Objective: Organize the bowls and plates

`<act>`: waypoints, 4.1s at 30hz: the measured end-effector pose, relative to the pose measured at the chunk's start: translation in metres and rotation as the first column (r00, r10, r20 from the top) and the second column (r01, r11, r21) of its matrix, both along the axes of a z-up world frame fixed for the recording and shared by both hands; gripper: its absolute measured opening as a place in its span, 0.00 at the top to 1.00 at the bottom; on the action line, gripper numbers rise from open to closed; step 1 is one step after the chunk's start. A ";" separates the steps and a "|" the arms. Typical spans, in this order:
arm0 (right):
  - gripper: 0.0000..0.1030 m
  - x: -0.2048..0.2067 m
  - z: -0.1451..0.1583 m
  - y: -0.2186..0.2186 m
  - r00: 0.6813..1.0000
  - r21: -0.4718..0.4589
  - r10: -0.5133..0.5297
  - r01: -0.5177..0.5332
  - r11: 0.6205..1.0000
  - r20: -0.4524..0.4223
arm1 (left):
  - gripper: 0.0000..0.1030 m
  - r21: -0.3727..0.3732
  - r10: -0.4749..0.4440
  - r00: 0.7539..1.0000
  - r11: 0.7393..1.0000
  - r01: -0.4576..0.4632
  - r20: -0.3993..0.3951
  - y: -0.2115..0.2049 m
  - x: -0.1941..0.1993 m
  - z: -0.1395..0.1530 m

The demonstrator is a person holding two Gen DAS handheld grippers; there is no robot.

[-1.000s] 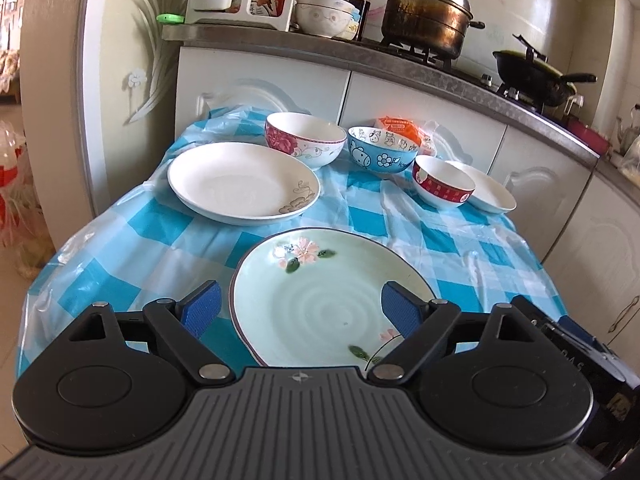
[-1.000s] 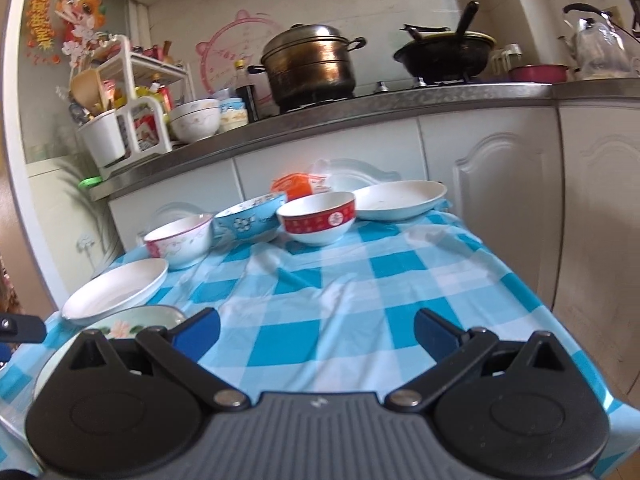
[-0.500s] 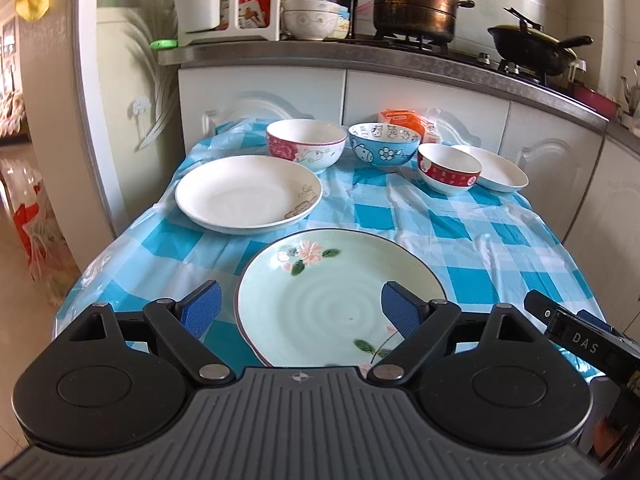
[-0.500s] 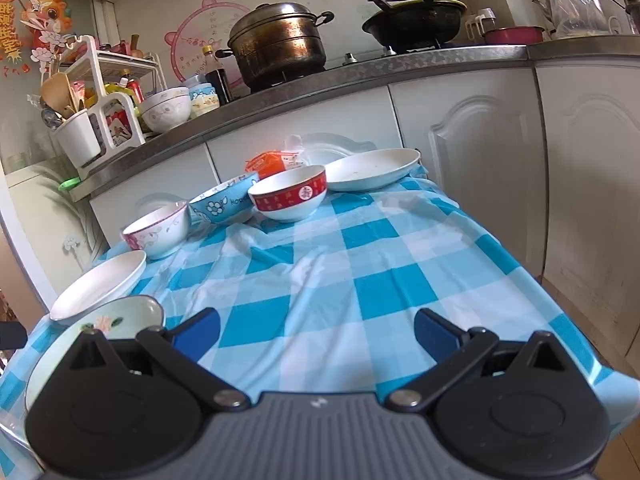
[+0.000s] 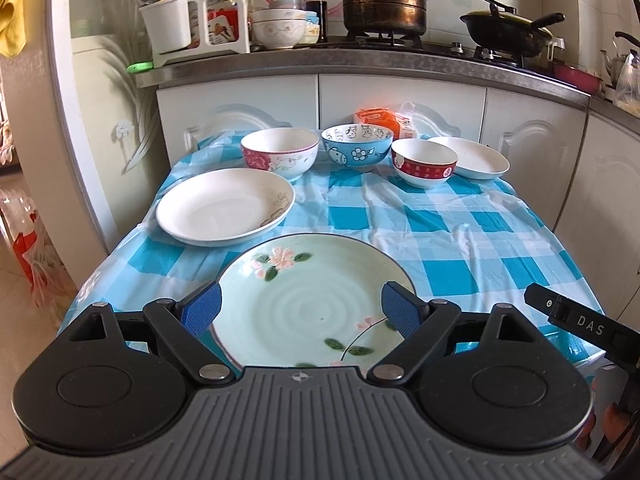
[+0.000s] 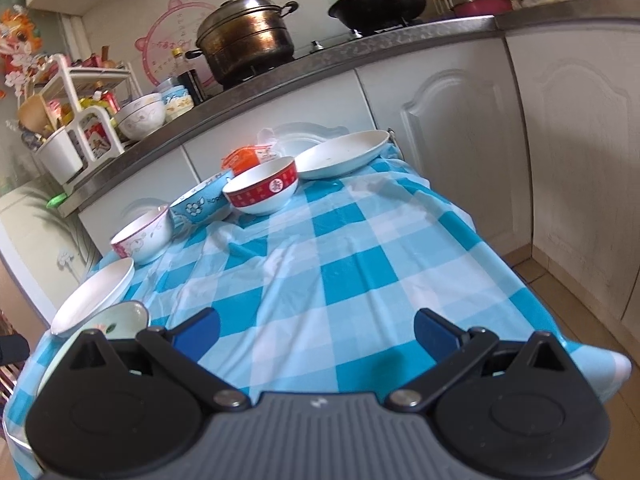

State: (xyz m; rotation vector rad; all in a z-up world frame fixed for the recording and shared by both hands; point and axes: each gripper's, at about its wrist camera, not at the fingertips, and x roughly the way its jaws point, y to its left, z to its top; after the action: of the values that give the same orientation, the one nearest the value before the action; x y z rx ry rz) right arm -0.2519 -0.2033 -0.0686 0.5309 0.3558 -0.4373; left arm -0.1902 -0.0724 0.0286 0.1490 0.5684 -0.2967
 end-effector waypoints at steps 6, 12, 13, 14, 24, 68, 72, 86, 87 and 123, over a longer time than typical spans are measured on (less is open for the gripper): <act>0.01 -0.004 0.001 -0.007 1.000 -0.024 -0.022 0.022 0.999 0.006 | 0.00 -0.004 -0.020 1.000 1.000 0.020 -0.003 -0.015 0.010 0.000; 0.01 -0.008 -0.002 -0.017 0.998 -0.066 -0.068 0.068 0.995 0.001 | 0.00 -0.004 -0.063 0.998 0.998 0.063 -0.015 -0.040 0.029 -0.005; 0.01 -0.008 -0.003 -0.019 0.997 -0.072 -0.076 0.076 0.995 -0.001 | 0.00 -0.004 -0.070 0.997 0.998 0.070 -0.017 -0.045 0.033 -0.005; 0.01 -0.009 -0.003 -0.023 0.997 -0.078 -0.083 0.083 0.993 0.001 | 0.00 -0.008 -0.082 0.996 0.997 0.082 -0.017 -0.050 0.036 -0.004; 0.01 0.008 0.010 -0.061 0.985 -0.141 -0.166 0.170 0.975 0.040 | 0.00 -0.048 -0.230 0.972 0.972 0.228 -0.038 -0.091 0.085 0.005; 0.21 0.170 0.019 -0.242 0.983 0.335 -0.077 0.018 0.942 0.165 | 0.53 -0.058 -0.394 0.884 0.918 0.392 -0.253 -0.332 0.359 -0.021; 0.24 0.187 0.003 -0.270 0.989 0.360 -0.068 0.015 0.933 0.135 | 0.53 -0.036 -0.367 0.886 0.927 0.372 -0.283 -0.336 0.366 -0.031; 0.33 0.226 -0.020 -0.298 0.984 0.408 0.042 -0.111 0.906 0.174 | 0.59 -0.020 -0.349 0.859 0.929 0.369 -0.374 -0.357 0.376 -0.063; 0.31 0.227 -0.019 -0.299 0.983 0.401 0.046 -0.115 0.909 0.177 | 0.60 -0.028 -0.353 0.854 0.928 0.372 -0.383 -0.360 0.377 -0.064; 0.46 0.210 0.047 -0.220 0.984 -0.132 0.131 -0.115 0.985 0.122 | 0.69 -0.235 -0.392 0.883 0.912 0.336 -0.257 -0.295 0.338 -0.021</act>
State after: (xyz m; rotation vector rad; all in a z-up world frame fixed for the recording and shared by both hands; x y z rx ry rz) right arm -0.0422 -0.4231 -0.0216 0.4109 0.2328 -0.3011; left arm 0.1482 -0.3676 0.0077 0.0295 0.8114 -0.7488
